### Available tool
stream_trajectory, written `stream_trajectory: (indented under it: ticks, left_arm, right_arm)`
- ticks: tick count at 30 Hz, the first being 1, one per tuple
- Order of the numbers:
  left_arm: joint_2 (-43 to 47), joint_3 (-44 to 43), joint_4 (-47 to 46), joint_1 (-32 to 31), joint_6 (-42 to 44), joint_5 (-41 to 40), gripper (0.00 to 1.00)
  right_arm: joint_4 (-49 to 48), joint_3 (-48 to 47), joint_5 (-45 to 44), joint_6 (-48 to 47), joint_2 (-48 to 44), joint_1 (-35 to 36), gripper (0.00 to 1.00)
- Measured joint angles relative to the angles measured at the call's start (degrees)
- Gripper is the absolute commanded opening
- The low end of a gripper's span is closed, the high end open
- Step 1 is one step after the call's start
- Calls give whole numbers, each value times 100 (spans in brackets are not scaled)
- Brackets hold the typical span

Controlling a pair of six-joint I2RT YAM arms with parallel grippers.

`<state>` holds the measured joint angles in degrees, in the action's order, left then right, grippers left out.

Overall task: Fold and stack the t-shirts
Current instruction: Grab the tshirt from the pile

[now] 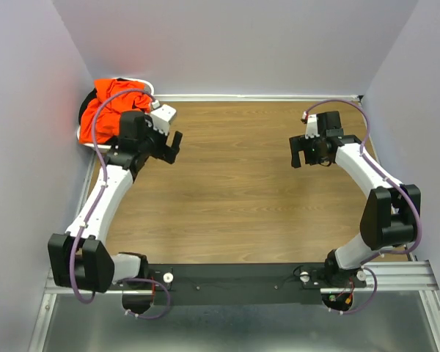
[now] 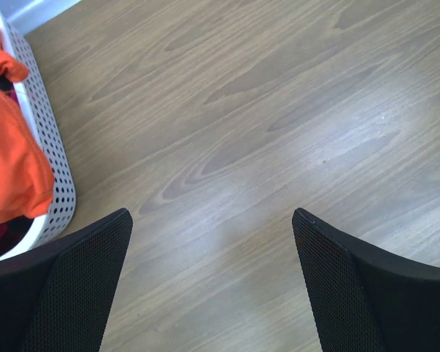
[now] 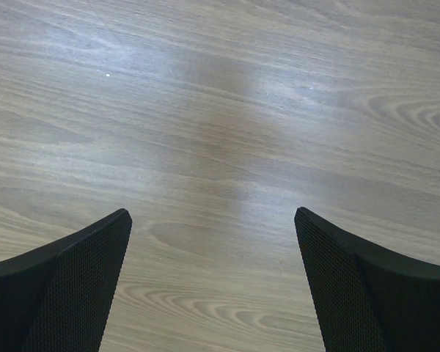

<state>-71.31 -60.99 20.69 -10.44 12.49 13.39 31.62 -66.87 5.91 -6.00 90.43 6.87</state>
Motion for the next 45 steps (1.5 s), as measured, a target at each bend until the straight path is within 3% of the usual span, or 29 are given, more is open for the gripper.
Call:
stream_trajectory:
  ticks: [5, 13, 21, 27, 36, 45]
  left_arm:
    - [-588, -968, 413, 813, -63, 426, 98]
    - [-2308, -4155, 911, 2490, -205, 680, 98]
    - [-3779, -6238, 1152, 2861, -284, 656, 98]
    - [-4809, -6566, 1237, 2887, -350, 501, 96]
    - [-5552, -6607, 1335, 2896, -420, 514, 90]
    - [-5816, -6607, 1360, 2896, -413, 562, 67]
  right_arm:
    - [7, 0, 33, 0, 0, 0, 100]
    - [2, 0, 118, 0, 4, 0, 100]
    - [2, 0, 157, 0, 142, 0, 100]
    - [0, 15, 214, -2, 144, 0, 100]
    - [2, 52, 254, -2, 144, 0, 100]
    - [2, 146, 254, -7, 144, 0, 100]
